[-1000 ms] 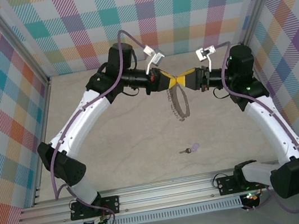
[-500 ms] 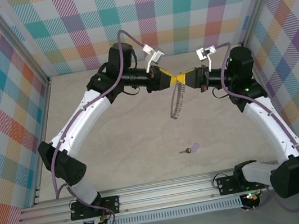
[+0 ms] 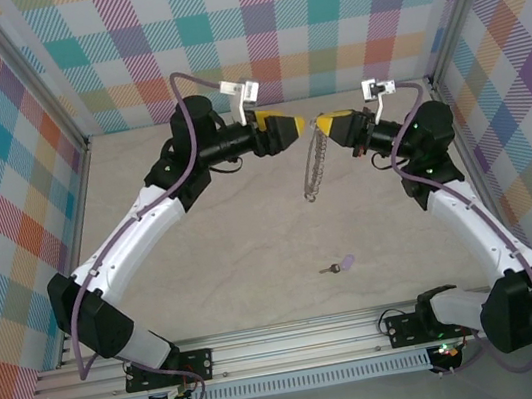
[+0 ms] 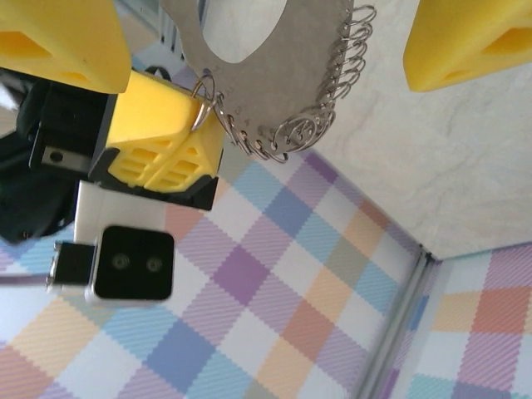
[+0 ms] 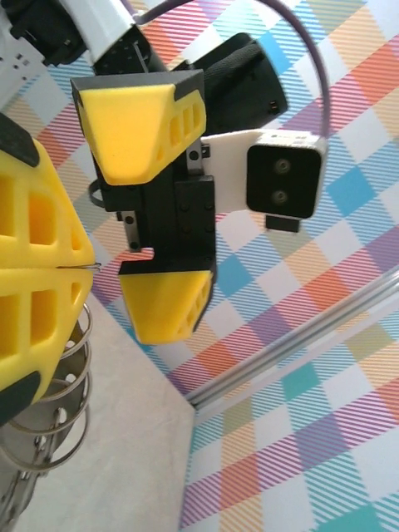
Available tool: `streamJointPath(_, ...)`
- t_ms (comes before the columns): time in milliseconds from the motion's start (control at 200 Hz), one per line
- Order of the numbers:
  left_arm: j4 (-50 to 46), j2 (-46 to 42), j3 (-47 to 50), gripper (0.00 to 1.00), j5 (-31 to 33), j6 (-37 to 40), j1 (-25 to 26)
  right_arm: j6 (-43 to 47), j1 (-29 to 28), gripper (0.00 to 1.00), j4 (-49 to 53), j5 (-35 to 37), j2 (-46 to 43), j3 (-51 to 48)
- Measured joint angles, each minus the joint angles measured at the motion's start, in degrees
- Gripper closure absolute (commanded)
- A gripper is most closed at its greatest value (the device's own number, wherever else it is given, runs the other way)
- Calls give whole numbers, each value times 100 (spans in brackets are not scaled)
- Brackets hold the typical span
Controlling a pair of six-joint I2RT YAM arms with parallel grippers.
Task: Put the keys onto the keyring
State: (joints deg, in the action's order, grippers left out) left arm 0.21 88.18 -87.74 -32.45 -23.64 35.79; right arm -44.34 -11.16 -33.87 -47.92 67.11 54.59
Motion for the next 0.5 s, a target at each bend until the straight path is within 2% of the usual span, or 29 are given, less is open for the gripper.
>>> streamJointPath(105, 533, -4, 245, 40, 133, -457, 0, -332, 0, 100, -678, 199, 72, -101)
streamJointPath(275, 1272, 72, 439, 57, 166, -1115, 0, -831, 0, 100, -1491, 476, 284, -142)
streamJointPath(505, 2087, 203, 492, 60, 140, -1628, 11, -1331, -7, 100, -2177, 730, 562, -146)
